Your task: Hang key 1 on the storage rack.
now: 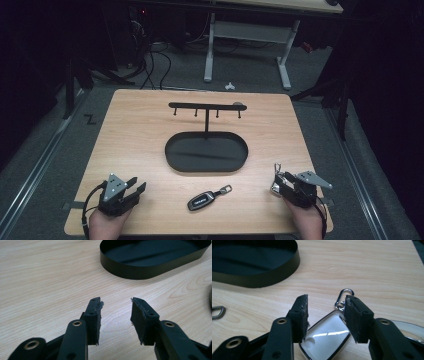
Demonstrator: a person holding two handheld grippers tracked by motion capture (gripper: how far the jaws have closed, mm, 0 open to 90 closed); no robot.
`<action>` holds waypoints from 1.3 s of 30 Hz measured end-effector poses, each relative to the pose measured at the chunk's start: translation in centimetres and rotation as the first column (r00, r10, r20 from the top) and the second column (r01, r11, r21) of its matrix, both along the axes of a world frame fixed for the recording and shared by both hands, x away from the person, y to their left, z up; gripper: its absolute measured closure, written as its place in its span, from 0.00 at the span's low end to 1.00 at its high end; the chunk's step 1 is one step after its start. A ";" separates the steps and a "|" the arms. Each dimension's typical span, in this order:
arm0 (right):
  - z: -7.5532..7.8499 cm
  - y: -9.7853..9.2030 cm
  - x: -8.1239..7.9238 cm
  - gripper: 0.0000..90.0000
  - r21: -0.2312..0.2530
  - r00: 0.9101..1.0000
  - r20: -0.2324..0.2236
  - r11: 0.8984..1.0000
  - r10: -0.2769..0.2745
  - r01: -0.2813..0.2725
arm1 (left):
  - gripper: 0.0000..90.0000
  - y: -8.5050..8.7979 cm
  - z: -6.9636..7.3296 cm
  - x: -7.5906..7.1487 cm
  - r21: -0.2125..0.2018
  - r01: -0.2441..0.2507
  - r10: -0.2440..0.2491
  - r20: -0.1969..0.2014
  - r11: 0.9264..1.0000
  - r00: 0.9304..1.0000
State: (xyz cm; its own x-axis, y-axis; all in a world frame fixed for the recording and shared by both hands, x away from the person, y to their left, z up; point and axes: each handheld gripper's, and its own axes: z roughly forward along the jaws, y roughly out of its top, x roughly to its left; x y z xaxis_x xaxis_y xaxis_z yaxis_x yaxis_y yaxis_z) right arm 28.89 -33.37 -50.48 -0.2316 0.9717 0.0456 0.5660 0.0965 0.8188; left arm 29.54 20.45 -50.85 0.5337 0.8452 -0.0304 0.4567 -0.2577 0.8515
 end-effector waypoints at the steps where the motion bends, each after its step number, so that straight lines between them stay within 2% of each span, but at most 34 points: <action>1: 0.0 0.0 0.0 0.58 -0.004 1.000 0.002 1.000 0.001 -0.001 | 0.65 0.0 0.1 0.1 0.003 -0.001 0.001 0.003 1.000 1.000; 3: 0.0 0.0 -0.1 0.58 -0.016 1.000 0.010 1.000 0.011 -0.011 | 0.62 -0.2 0.1 0.1 0.018 -0.004 0.004 0.009 1.000 1.000; 10: 0.1 0.0 -0.3 0.60 -0.013 0.999 0.030 0.999 0.039 -0.039 | 0.61 -0.7 0.1 0.1 0.026 -0.004 0.003 0.015 1.000 1.000; 12: 0.0 0.1 -0.4 0.60 -0.028 0.998 0.038 0.998 0.049 -0.048 | 0.60 -0.9 0.0 0.2 0.035 -0.002 0.001 0.022 0.999 1.000; 15: -0.1 0.3 -0.5 0.60 -0.043 0.997 0.042 0.997 0.061 -0.060 | 0.58 -1.0 0.0 0.2 0.035 -0.002 0.001 0.023 0.999 1.000; 17: -0.2 0.8 -0.8 0.65 -0.058 0.994 0.059 0.995 0.089 -0.086 | 0.56 -1.2 -0.1 0.4 0.029 0.004 -0.004 0.017 1.000 1.000; 19: -0.1 0.9 -0.9 0.67 -0.061 0.994 0.057 0.994 0.093 -0.090 | 0.56 -1.3 -0.2 0.4 0.022 0.011 -0.011 0.011 1.000 1.000; 23: 0.2 2.0 -1.1 0.70 -0.045 0.990 0.062 0.991 0.126 -0.124 | 0.51 -1.5 -0.4 0.4 0.033 0.023 -0.024 0.014 0.999 1.000; 24: 0.3 2.7 -1.1 0.73 -0.037 0.987 0.056 0.989 0.148 -0.147 | 0.51 -1.6 -0.4 0.3 0.029 0.025 -0.026 0.018 0.999 1.000; 26: 0.4 3.1 -1.1 0.75 -0.032 0.986 0.053 0.987 0.159 -0.158 | 0.51 -1.5 -0.3 0.2 0.017 0.039 -0.039 0.027 0.999 0.999; 28: 0.5 4.4 -1.0 0.80 -0.009 0.980 0.041 0.981 0.196 -0.196 | 0.51 -1.4 -0.2 0.0 0.023 0.044 -0.045 0.041 0.999 0.998; 29: 0.5 4.4 -1.0 0.80 -0.009 0.980 0.041 0.981 0.196 -0.196 | 0.51 -1.3 -0.2 -0.1 0.025 0.040 -0.041 0.047 0.999 0.998; 31: 0.6 6.3 -0.9 0.87 -0.005 0.968 0.042 0.969 0.247 -0.247 | 0.50 -1.0 -0.2 -0.3 0.023 0.031 -0.032 0.045 0.999 0.998; 32: 0.6 6.3 -0.9 0.87 -0.005 0.968 0.042 0.969 0.247 -0.247 | 0.50 -0.9 -0.2 -0.4 0.019 0.027 -0.027 0.043 0.999 0.999; 33: 0.5 7.9 -0.8 0.92 -0.003 0.955 0.037 0.956 0.295 -0.295 | 0.48 -0.4 -0.3 -0.6 0.017 0.020 -0.020 0.034 1.000 0.999; 34: 0.5 7.9 -0.8 0.92 -0.003 0.955 0.037 0.956 0.295 -0.295 | 0.48 -0.4 -0.3 -0.6 0.017 0.020 -0.020 0.034 1.000 0.999; 35: 0.5 8.5 -0.8 0.93 -0.001 0.950 0.032 0.950 0.311 -0.311 | 0.48 -0.2 -0.4 -0.8 0.019 0.012 -0.013 0.036 1.000 0.999; 36: 0.4 9.5 -0.7 0.95 -0.003 0.940 0.028 0.940 0.341 -0.341 | 0.48 0.0 -0.4 -1.0 0.022 0.005 -0.006 0.037 1.000 0.999; 37: 0.3 11.1 -0.7 0.98 0.008 0.923 0.024 0.923 0.384 -0.384 | 0.47 0.4 -0.3 -1.4 0.020 -0.008 0.007 0.039 1.000 0.999; 38: 0.2 11.7 -0.6 0.99 0.006 0.915 0.022 0.916 0.402 -0.402 | 0.47 0.4 -0.3 -1.4 0.020 -0.008 0.007 0.039 1.000 0.999; 39: 0.2 11.7 -0.6 0.99 0.006 0.915 0.022 0.916 0.402 -0.402 | 0.47 0.7 -0.3 -1.6 0.019 -0.012 0.011 0.040 1.000 0.999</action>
